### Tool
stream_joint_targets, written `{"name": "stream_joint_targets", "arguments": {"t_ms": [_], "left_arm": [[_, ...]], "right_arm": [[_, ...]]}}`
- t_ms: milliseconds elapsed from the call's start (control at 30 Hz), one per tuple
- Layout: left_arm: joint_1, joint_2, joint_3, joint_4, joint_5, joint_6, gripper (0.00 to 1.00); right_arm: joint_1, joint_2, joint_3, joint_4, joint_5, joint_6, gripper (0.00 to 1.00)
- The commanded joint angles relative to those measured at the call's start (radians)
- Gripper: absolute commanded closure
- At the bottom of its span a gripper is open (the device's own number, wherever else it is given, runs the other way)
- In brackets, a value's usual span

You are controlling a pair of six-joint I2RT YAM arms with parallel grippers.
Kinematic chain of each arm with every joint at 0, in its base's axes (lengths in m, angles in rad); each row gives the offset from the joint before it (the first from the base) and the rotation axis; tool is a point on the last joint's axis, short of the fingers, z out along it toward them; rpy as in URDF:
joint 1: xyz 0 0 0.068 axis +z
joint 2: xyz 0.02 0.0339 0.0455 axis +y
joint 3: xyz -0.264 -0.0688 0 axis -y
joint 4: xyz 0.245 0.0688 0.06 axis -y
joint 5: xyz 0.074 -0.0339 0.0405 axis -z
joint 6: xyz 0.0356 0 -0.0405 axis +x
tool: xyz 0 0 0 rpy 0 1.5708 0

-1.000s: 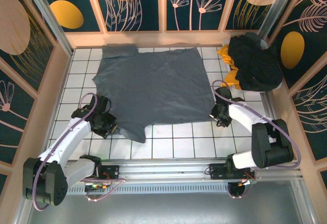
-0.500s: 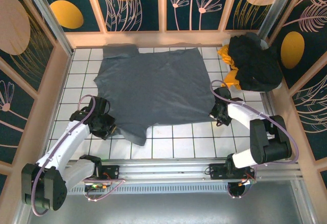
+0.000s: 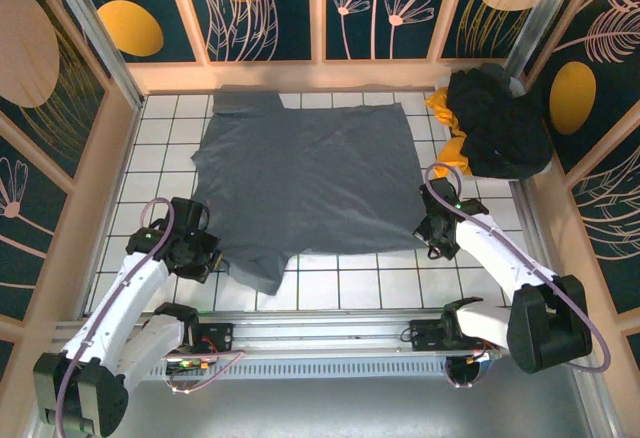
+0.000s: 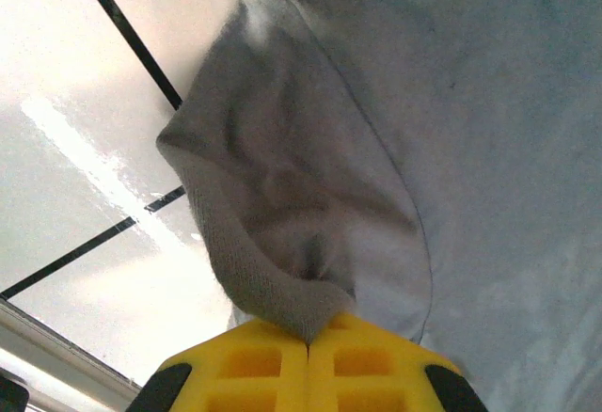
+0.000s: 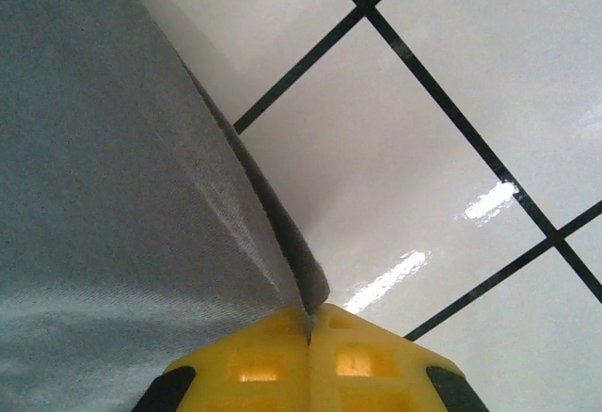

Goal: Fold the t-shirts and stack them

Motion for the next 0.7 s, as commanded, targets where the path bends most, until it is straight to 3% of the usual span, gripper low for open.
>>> {"name": "stream_joint_targets", "arguments": {"t_ms": [0,300,667], "left_arm": [[-0.002,0.054,0.073,0.024,-0.046,0.000,1.00],[-0.003,0.275,0.328,0.209,-0.132,-0.001,1.00],[0.014,0.543,0.592,0.273,-0.206,0.152,1.00]], "right_arm": [[-0.005,0.029,0.036,-0.038,0.003,-0.003,1.00],[-0.029,0.141,0.175,0.023,-0.023,-0.033,1.00],[-0.081,0.344,0.391,0.073,-0.001,-0.084,1.00]]}}
